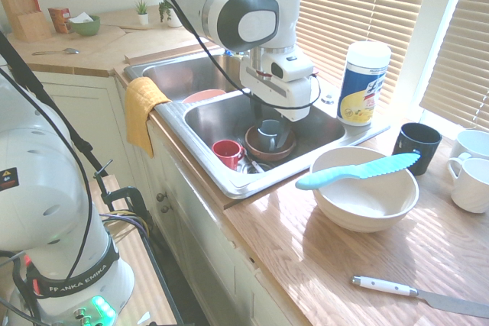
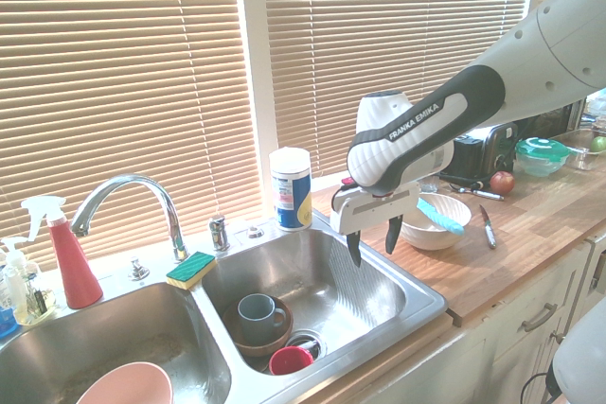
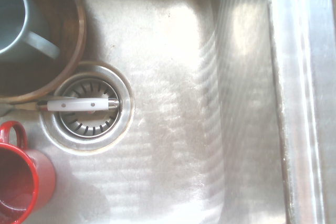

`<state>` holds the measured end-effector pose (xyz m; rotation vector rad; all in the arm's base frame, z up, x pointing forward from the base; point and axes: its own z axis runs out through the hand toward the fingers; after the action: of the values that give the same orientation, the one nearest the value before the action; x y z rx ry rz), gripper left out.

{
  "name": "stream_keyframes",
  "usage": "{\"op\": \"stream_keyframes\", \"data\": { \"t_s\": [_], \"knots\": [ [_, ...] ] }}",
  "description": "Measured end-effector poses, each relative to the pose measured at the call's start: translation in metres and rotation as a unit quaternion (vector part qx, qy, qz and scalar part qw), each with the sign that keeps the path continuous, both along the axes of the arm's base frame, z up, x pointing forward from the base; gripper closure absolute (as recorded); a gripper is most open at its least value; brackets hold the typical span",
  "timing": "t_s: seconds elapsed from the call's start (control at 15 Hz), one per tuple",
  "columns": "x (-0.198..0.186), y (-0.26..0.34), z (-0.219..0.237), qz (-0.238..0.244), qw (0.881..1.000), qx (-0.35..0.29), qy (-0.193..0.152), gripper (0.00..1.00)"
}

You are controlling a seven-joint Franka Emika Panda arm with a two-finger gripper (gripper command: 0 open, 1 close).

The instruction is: Put the knife into the sink

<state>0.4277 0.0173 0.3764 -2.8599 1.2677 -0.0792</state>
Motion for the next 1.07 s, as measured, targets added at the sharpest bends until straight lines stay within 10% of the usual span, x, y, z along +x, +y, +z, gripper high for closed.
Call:
{"op": "stream_keyframes", "data": {
  "t_s": [1.07],
  "knots": [
    [-0.037,-0.166,0.079,-0.036,0.999,-0.027,0.0,0.0]
  ]
}}
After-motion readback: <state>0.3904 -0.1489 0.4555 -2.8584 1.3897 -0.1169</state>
